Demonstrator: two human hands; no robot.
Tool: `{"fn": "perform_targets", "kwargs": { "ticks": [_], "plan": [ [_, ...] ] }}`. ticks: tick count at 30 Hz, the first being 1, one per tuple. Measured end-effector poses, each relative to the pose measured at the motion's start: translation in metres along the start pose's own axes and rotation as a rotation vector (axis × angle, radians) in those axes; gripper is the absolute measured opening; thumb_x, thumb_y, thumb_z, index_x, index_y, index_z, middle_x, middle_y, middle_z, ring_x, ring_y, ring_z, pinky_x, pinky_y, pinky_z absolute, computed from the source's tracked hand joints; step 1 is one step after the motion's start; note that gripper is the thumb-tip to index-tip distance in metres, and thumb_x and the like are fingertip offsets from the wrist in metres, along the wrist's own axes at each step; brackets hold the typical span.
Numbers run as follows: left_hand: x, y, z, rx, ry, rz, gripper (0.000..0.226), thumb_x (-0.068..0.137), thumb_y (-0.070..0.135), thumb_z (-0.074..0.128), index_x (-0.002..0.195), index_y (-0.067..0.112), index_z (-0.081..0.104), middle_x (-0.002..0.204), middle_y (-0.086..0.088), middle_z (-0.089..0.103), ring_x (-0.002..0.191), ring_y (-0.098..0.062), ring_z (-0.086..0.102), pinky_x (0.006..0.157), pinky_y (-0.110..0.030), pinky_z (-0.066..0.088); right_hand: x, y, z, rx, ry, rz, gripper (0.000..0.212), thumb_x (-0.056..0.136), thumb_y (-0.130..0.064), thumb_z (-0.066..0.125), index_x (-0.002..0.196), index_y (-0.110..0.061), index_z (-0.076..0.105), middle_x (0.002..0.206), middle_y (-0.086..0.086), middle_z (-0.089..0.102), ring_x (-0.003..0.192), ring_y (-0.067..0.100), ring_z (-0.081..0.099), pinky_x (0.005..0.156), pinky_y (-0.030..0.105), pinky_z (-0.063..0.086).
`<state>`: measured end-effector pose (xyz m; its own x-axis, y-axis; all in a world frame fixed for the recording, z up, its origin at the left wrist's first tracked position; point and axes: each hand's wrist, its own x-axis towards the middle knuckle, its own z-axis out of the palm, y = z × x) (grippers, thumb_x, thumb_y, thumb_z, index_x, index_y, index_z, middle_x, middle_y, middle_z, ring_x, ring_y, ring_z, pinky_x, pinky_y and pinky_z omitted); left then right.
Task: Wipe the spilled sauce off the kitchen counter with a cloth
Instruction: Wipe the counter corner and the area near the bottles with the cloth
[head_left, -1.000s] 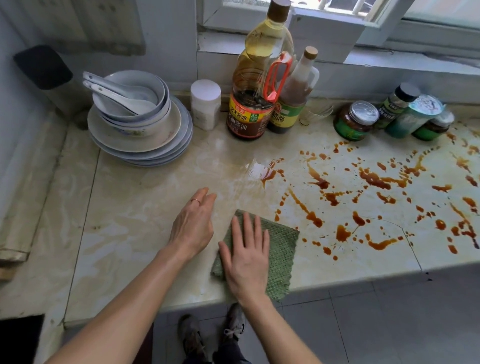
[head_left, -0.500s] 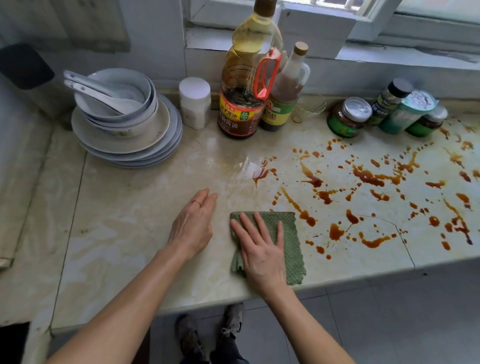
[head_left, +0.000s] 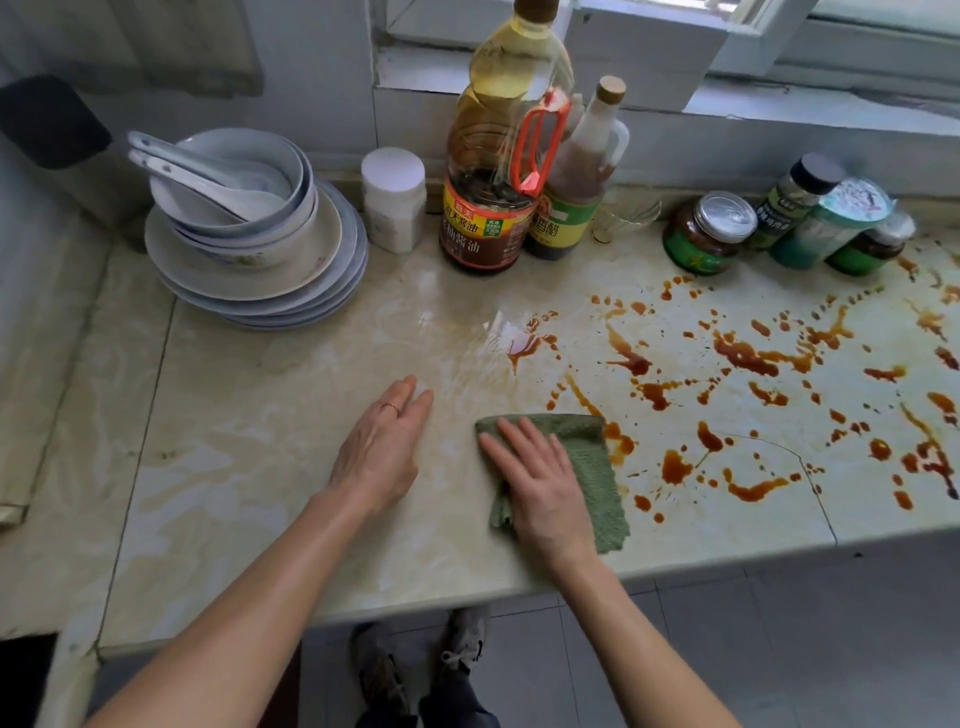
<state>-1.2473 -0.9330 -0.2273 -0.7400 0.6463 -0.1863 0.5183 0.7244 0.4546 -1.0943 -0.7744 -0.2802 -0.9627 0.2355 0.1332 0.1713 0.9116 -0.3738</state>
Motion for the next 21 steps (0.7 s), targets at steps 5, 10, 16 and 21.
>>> {"fn": "perform_targets", "kwargs": {
  "ticks": [5, 10, 16, 21],
  "plan": [
    [0.001, 0.0, 0.001, -0.026, -0.004, -0.014, 0.081, 0.078, -0.012, 0.04, 0.148, 0.024, 0.021, 0.158, 0.001, 0.007, 0.145, -0.016, 0.009, 0.115, -0.023, 0.014, -0.001, -0.007, 0.0, -0.009, 0.079, 0.228, 0.059, 0.09, -0.016, 0.04, 0.148, -0.026, 0.04, 0.158, -0.003, 0.03, 0.149, 0.019, 0.016, 0.118, 0.049, 0.017],
    [0.003, 0.004, 0.007, -0.004, 0.014, -0.027, 0.078, 0.08, -0.009, 0.041, 0.149, 0.022, 0.02, 0.158, 0.0, 0.007, 0.145, -0.016, 0.008, 0.116, -0.024, 0.012, 0.006, -0.019, 0.005, -0.086, -0.068, -0.028, 0.056, 0.094, -0.03, 0.039, 0.15, -0.03, 0.036, 0.158, -0.006, 0.03, 0.148, 0.018, 0.019, 0.117, 0.048, 0.02],
    [0.003, 0.003, 0.006, -0.005, 0.014, -0.051, 0.076, 0.083, -0.01, 0.036, 0.148, 0.024, 0.021, 0.158, 0.002, 0.007, 0.145, -0.016, 0.01, 0.115, -0.024, 0.012, 0.013, 0.01, -0.007, -0.217, -0.036, 0.238, 0.059, 0.099, -0.051, 0.026, 0.154, -0.031, 0.022, 0.162, -0.006, 0.015, 0.15, 0.017, 0.008, 0.117, 0.054, 0.017],
    [0.004, 0.007, 0.011, -0.014, 0.052, -0.071, 0.075, 0.082, -0.008, 0.038, 0.148, 0.023, 0.022, 0.158, 0.001, 0.008, 0.145, -0.015, 0.009, 0.116, -0.024, 0.013, 0.008, -0.024, 0.007, -0.211, -0.051, 0.108, 0.057, 0.099, -0.048, 0.03, 0.153, -0.029, 0.029, 0.161, -0.003, 0.021, 0.149, 0.023, 0.013, 0.116, 0.054, 0.015]
  ]
}}
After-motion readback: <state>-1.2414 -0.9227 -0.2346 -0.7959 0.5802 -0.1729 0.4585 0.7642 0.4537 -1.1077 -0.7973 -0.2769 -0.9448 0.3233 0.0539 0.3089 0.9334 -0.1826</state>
